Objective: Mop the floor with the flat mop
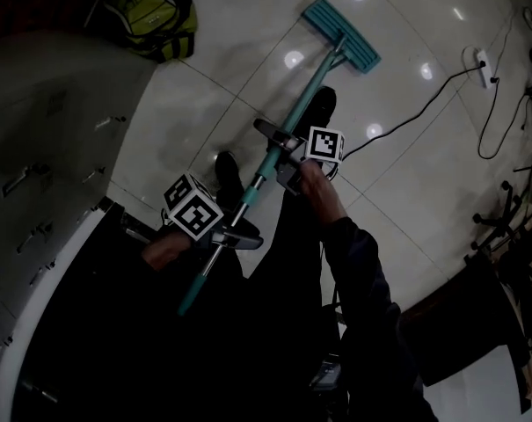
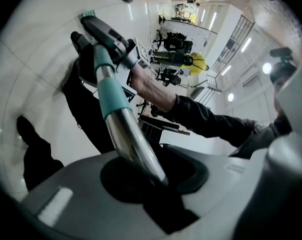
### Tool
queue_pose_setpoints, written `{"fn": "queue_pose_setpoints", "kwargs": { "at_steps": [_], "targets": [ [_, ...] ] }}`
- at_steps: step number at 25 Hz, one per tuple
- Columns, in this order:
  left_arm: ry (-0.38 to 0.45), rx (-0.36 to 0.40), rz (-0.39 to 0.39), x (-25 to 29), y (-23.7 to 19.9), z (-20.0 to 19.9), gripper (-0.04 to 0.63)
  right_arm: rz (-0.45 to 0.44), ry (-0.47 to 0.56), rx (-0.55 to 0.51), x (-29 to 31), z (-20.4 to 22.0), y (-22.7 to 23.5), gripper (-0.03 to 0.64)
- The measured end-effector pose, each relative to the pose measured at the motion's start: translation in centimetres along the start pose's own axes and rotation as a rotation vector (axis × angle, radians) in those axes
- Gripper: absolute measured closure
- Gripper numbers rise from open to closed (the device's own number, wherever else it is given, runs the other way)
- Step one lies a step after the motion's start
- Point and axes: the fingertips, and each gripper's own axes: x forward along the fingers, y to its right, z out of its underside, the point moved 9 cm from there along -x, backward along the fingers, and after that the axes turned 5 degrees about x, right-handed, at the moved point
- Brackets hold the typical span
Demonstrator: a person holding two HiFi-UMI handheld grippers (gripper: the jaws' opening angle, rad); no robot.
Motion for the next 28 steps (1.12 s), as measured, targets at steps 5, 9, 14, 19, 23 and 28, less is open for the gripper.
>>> {"fn": "queue_pose_setpoints", "kwargs": {
  "at_steps": [5, 9, 14, 19, 23, 28],
  "targets": [
    [0.003, -0.029, 0.006, -1.2, -1.4, 8.4, 0.469, -0.001, -0.009, 0.036, 2.7, 8.5, 2.4, 0.443],
    [0.008, -0.052, 0.031, -2.0, -2.2, 12.4, 0.465, 0.003, -0.003, 0.098, 3.9, 13.0, 4.1, 0.443],
    [-0.020, -0.055, 0.032, -2.2, -2.7, 12.6, 0.462, 0.010, 0.025, 0.113, 3.7, 13.6, 5.3, 0.443],
    [-0.006, -0.052, 0.030, -1.8, -2.5, 10.1, 0.462, 0.022, 0.028, 0.105, 3.1, 10.9, 4.9, 0.443],
    [0.015, -0.058, 0.052, -1.2, -2.0, 5.5, 0.462, 0.020, 0.064, 0.114, 1.8, 6.4, 4.0, 0.445],
    [0.022, -0.052, 0.048, -0.5, -0.4, -1.9, 0.456, -0.003, 0.068, 0.102, -0.1, -0.7, 2.0, 0.445]
  ]
}}
